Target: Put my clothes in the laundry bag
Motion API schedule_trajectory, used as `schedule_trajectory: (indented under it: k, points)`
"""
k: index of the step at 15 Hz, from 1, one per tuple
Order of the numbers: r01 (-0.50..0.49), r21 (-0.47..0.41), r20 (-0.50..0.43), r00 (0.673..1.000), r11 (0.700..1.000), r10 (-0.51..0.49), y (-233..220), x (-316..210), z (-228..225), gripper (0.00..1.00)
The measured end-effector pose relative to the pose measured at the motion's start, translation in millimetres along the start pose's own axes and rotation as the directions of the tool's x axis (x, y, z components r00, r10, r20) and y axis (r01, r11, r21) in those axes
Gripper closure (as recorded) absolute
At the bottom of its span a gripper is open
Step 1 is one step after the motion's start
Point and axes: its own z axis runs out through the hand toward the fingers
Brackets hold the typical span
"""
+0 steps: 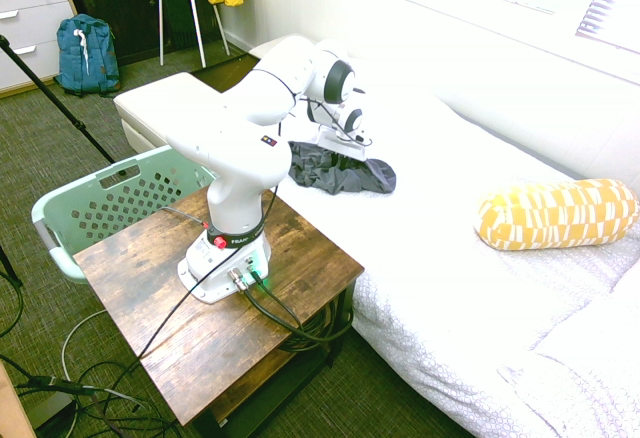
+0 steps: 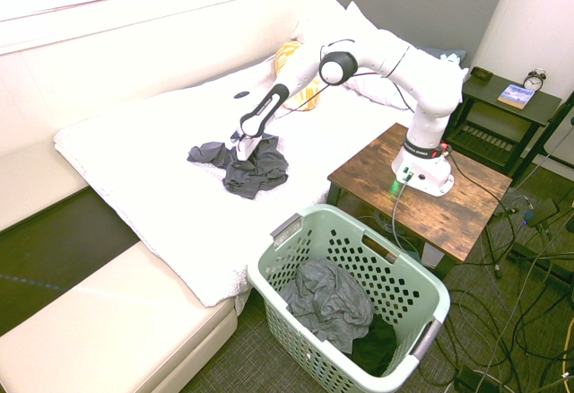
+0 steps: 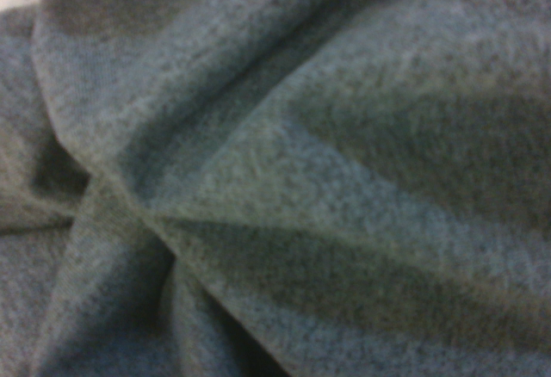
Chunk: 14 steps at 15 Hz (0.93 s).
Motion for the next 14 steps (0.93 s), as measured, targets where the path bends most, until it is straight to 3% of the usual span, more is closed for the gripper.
schedule_trajectory:
  k: [5, 10, 14]
  points:
    - [0.001, 0.002, -0.044, 0.999, 1.000, -0.001, 2, -20, -26, 1.00]
    - [-0.002, -0.012, -0.140, 0.990, 1.000, 0.000, -38, -85, -132, 1.00]
    - [0.041, 0.011, -0.209, 0.977, 0.999, -0.038, -60, -167, -212, 1.00]
